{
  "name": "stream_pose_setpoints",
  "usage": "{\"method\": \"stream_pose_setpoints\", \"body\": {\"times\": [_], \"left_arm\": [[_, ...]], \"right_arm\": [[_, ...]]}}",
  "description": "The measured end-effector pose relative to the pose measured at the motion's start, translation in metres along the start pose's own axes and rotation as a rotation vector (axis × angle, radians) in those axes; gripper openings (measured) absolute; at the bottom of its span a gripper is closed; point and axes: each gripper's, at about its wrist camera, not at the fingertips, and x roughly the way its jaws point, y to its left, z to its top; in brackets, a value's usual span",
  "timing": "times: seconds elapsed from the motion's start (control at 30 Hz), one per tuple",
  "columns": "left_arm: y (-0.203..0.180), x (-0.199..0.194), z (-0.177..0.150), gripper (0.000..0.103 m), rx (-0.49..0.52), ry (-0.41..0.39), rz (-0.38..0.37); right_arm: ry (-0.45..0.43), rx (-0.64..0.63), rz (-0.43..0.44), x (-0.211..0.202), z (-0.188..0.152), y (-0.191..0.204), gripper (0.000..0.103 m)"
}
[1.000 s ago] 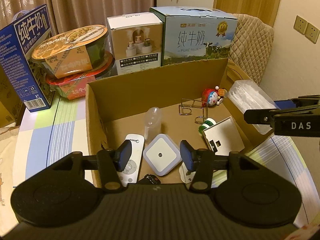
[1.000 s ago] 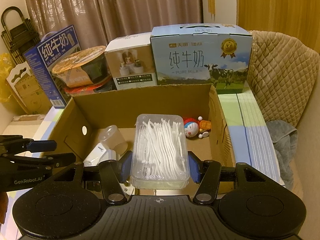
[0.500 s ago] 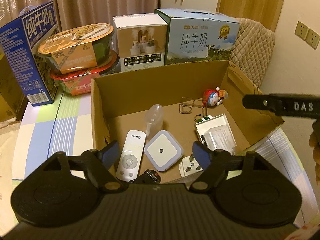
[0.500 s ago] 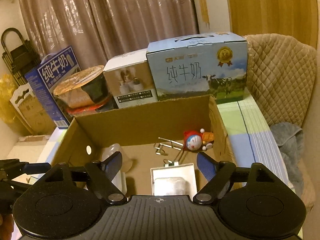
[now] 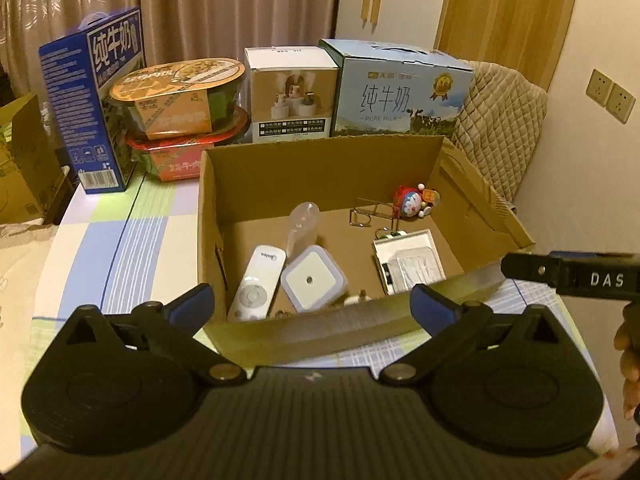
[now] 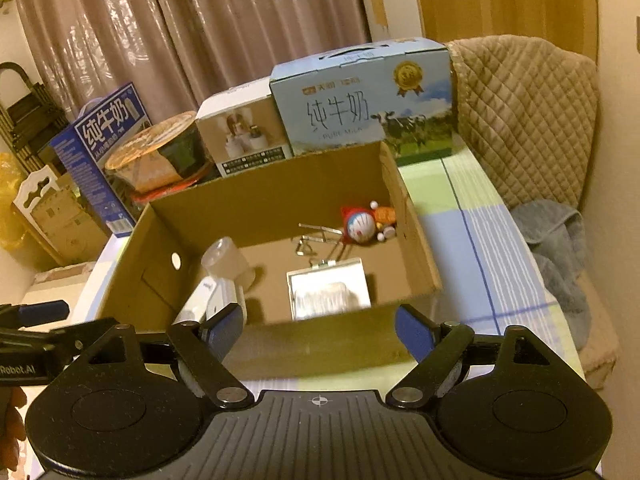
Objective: Organize rigid objects
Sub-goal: 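Withdraw both tools from the box back over the table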
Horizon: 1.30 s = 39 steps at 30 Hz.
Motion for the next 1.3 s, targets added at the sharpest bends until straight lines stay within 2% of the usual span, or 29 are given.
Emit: {"method": "stream_pose_setpoints", "body": {"times": [0.23,0.37,0.6,0.83,1.03,1.3], "left_arm": [[-0.007,-0.04,-0.016,0.102,-0.047,-0.051,0.029],[-0.013,-0.065,-0.024,0.102,-0.068,-0.081,0.022],[-0.021,-0.105,-0.044,0.102,-0.118,-0.073,0.024],[-0.035,-0.136,-0.071,0.102,-0.124,-0.063,0.015],[-0.047,-0.157,-0.084,0.102,-0.141,-0.07,-0.009],[-0.058,-0.174,-0.097,0.102,-0.15,-0.081,0.014]], "right_arm": [[0.021,0.005,-0.008,-0.032,-0.02,-0.001,0.084],[0.005,-0.026,-0.021,-0.054,-0.03,0.004,0.085],[-0.016,-0.055,-0.018,-0.094,-0.046,0.012,0.086],[-0.066,-0.118,-0.073,-0.133,-0.068,0.022,0.086],[-0.073,-0.093,-0.055,-0.161,-0.084,0.02,0.086],[-0.076,-0.092,-0.058,-0.188,-0.099,0.021,0.086]]}}
